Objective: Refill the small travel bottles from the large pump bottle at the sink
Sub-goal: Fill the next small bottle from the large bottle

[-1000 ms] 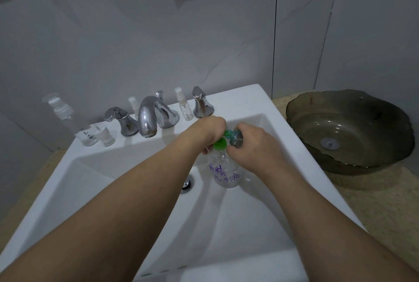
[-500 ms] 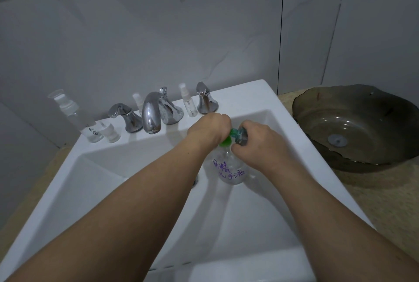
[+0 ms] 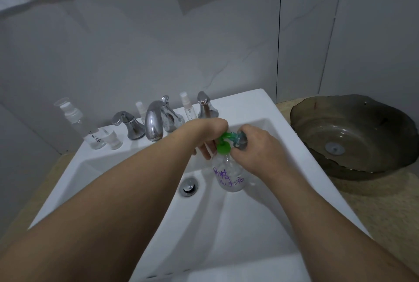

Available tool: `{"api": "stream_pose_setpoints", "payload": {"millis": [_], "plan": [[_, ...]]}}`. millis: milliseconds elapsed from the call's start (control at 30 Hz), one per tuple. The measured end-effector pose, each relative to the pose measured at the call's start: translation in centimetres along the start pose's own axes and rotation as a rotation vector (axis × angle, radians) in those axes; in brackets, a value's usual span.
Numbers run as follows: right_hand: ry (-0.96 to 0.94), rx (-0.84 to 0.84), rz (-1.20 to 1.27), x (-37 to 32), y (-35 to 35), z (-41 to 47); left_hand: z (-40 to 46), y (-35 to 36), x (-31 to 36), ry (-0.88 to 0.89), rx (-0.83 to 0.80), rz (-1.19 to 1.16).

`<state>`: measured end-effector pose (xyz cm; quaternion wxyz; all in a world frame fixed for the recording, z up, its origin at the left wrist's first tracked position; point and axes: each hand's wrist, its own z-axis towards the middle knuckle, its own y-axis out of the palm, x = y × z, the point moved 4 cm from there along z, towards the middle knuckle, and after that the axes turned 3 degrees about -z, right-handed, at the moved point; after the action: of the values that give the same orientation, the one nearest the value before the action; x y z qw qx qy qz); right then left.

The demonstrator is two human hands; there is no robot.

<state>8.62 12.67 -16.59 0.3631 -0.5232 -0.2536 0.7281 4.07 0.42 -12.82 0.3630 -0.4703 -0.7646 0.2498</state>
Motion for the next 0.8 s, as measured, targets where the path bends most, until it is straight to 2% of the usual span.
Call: {"api": "stream_pose_setpoints", "payload": {"millis": [200,333,600,800], "plan": [[0.005,-0.022,0.007,0.1,0.0,0.0,-0.1,0.1,0.2,0.026,0.023,-0.005],[0.011,-0.026,0.006,0.0,0.1,0.0,0.1,0.5,0.7,0.091,0.108,0.003],[0.048,-0.098,-0.065,0.5,0.6,-0.1,1.3,1.0,1.1,0.326,0.369,0.512],[0.04,-0.077,-0.06,0.6,0.8,-0.2,1.6,1.0,1.0,0.387,0.406,0.576]]}}
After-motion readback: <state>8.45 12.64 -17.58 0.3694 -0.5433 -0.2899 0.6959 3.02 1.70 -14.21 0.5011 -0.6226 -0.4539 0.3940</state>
